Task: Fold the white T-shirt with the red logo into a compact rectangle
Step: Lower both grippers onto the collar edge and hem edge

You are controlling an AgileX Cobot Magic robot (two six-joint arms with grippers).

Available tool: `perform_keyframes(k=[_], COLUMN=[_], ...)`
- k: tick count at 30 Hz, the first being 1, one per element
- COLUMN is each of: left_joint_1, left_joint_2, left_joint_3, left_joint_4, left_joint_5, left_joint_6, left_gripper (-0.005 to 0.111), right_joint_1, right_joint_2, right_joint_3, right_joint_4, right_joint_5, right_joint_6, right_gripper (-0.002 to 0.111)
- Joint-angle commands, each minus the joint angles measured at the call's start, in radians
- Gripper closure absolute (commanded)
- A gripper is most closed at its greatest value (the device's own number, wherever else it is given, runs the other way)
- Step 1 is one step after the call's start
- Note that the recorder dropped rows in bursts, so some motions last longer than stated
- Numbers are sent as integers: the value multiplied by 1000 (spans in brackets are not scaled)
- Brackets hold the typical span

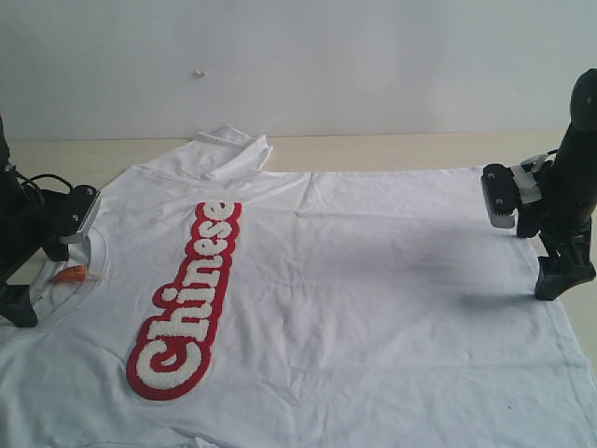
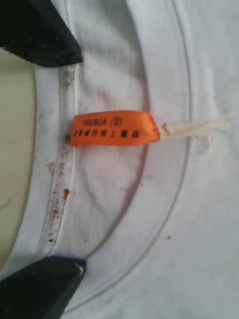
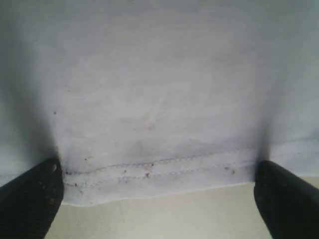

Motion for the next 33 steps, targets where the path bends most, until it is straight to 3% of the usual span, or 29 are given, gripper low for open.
perform_keyframes(k=[1,23,33], left_joint_1=[4,4,4], left_joint_2=[43,44,48], left_joint_3=[20,20,20], left_joint_4=[44,44,47], left_joint_5=[43,61,-24], left_joint_6=[-10,-35,-33], left_gripper=[2,2,2], right_joint_1=[-3,-3,-3], right_joint_2=[31,31,31], right_joint_3=[11,11,11], right_joint_4=[-11,-11,-11], right_joint_5=[0,0,0], right_joint_6=[-6,4,4], right_gripper=[3,3,3])
